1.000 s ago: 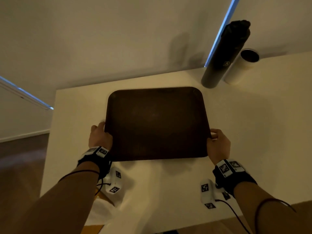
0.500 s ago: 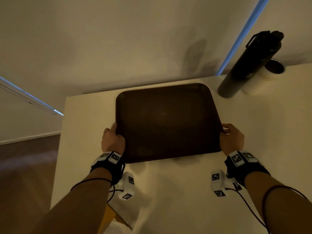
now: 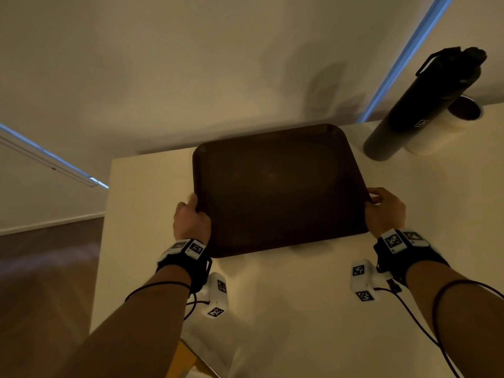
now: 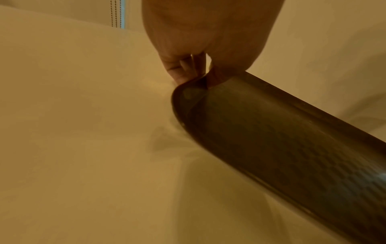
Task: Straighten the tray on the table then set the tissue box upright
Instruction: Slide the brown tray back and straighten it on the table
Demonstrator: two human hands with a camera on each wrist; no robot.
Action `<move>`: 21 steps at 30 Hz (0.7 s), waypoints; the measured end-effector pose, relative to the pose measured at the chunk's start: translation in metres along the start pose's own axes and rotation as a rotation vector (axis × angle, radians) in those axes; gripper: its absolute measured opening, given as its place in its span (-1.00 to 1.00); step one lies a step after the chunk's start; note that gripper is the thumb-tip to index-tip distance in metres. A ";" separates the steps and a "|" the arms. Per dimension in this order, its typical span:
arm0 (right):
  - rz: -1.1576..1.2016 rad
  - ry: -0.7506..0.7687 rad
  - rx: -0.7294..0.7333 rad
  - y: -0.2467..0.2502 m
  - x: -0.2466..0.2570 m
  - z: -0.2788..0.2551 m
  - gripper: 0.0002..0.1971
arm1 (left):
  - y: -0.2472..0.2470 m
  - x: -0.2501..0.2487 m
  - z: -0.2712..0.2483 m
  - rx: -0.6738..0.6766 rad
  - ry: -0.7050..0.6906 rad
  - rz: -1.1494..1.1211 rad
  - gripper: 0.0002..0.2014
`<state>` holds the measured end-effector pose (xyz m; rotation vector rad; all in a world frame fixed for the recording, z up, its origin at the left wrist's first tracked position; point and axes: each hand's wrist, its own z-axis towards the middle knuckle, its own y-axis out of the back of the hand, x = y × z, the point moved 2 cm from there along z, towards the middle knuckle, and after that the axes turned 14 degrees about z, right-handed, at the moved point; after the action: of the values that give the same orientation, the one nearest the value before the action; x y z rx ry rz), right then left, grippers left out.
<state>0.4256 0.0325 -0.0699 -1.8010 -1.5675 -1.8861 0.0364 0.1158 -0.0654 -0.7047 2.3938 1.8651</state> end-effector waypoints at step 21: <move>0.066 0.103 -0.117 0.004 0.013 -0.022 -0.49 | 0.030 0.018 -0.003 0.000 0.030 -0.091 -0.47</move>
<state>0.4092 0.0224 -0.0528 -1.7448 -1.3751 -2.0435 0.0099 0.1123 -0.0425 -0.8333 2.3361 1.8327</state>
